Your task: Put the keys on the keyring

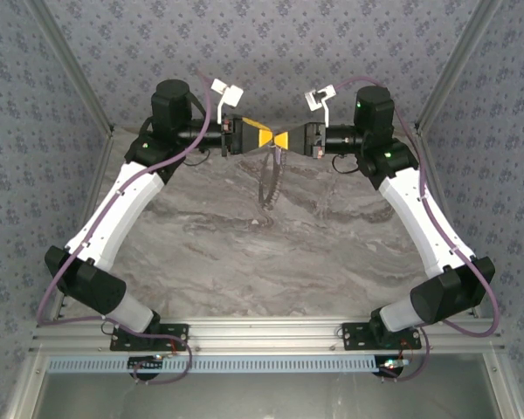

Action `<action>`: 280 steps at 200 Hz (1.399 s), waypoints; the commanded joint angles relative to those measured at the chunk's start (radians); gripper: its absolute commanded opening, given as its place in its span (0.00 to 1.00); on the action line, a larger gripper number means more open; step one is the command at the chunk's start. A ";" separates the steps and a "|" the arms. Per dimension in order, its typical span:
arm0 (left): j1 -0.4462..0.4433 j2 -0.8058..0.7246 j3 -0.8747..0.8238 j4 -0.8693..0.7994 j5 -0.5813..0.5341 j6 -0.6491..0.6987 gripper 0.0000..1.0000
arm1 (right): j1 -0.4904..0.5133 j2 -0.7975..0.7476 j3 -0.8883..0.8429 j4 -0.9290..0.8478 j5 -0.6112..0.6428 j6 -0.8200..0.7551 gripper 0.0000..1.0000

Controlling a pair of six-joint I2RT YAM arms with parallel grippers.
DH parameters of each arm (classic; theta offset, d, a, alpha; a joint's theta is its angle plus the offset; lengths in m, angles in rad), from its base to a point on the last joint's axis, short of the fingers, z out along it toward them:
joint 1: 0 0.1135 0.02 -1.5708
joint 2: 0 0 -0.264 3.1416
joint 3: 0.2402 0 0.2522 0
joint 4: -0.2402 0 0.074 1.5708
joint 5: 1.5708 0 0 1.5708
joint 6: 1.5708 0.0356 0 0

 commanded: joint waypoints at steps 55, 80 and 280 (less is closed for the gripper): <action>-0.007 -0.012 -0.036 0.000 -0.018 0.033 0.34 | 0.003 -0.024 0.002 0.056 -0.016 0.012 0.00; -0.007 -0.013 -0.039 0.017 -0.005 0.018 0.30 | 0.004 -0.026 -0.001 0.062 -0.015 0.017 0.00; -0.025 -0.042 -0.092 0.341 -0.116 -0.202 0.00 | -0.080 -0.103 -0.222 0.464 0.037 0.311 0.38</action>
